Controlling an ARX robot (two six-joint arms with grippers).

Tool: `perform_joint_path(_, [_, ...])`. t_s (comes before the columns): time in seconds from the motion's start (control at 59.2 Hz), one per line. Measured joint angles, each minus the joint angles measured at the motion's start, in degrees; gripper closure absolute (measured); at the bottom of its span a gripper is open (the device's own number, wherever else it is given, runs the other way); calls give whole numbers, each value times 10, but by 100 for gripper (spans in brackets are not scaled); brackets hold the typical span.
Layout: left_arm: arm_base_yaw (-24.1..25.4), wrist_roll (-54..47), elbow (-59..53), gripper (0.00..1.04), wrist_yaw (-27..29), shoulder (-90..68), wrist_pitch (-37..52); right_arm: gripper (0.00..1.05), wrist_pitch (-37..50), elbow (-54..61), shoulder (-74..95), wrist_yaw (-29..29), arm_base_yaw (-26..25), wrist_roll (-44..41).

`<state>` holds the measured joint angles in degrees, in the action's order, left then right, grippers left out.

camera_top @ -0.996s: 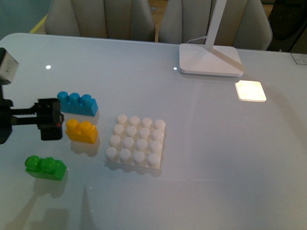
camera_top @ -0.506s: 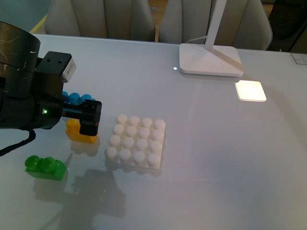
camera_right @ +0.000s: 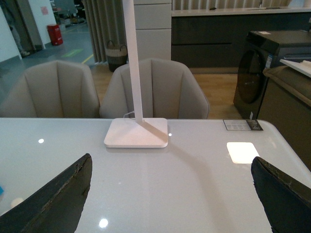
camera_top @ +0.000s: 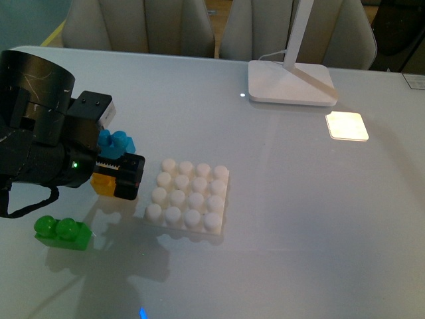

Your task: Insert yellow block into base center

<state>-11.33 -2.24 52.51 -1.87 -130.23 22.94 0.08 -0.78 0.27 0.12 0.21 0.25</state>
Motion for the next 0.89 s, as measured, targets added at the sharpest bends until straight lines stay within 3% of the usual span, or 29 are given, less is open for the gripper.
perform_joint_path(0.895, [27, 2, 45, 7, -7, -42, -29, 9, 0, 0, 0, 0, 0, 0])
